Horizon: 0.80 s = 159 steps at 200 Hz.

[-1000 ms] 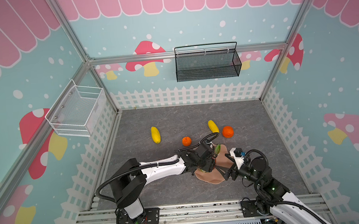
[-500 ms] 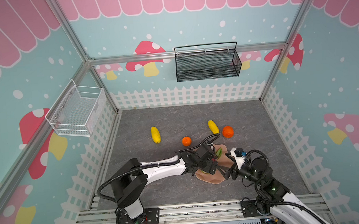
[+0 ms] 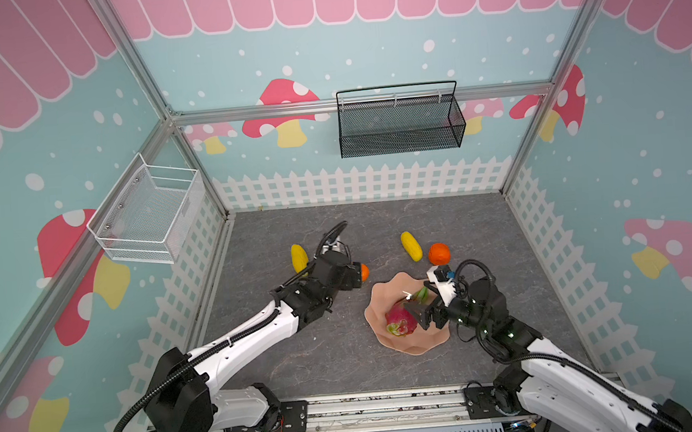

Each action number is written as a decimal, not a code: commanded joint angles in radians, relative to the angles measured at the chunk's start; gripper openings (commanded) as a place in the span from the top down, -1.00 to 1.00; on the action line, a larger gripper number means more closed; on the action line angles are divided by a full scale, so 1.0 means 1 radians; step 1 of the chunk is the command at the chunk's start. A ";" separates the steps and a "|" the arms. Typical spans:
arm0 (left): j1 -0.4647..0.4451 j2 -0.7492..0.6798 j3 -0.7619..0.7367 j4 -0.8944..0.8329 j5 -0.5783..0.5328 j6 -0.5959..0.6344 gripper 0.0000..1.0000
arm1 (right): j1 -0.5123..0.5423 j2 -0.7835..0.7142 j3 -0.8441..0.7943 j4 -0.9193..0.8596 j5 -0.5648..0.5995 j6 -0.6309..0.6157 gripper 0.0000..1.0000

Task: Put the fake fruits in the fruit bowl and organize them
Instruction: 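Grasp the yellow fruit nearest the left gripper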

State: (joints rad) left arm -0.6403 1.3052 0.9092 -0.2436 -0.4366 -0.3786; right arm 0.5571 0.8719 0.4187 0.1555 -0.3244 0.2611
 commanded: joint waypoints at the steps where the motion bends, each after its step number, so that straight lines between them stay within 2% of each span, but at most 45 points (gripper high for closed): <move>1: 0.143 0.014 -0.048 0.034 -0.046 0.004 -0.98 | 0.015 0.184 0.095 0.058 -0.117 -0.076 -1.00; 22: 0.296 0.078 -0.048 0.053 0.016 -0.020 -0.98 | 0.064 0.307 0.171 0.092 -0.142 -0.129 -1.00; 45: 0.384 0.198 0.016 0.025 0.079 -0.012 -0.96 | 0.110 0.319 0.084 0.271 -0.145 -0.174 -0.99; 78: 0.401 0.343 0.115 -0.010 0.086 0.002 -0.94 | 0.121 0.254 -0.005 0.342 -0.135 -0.186 -0.98; 100: 0.418 0.407 0.152 0.036 0.173 -0.019 -0.90 | 0.123 0.231 -0.033 0.344 -0.127 -0.191 -0.98; 129: 0.432 0.520 0.261 -0.027 0.168 -0.064 -0.86 | 0.122 0.236 -0.038 0.342 -0.134 -0.187 -0.98; 159: 0.463 0.618 0.321 -0.047 0.259 -0.114 -0.74 | 0.123 0.234 -0.041 0.336 -0.125 -0.192 -0.98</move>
State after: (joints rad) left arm -0.2024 1.8614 1.1919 -0.2535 -0.2520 -0.4320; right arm 0.6750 1.1130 0.3866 0.4706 -0.4427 0.0963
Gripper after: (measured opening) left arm 0.885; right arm 0.990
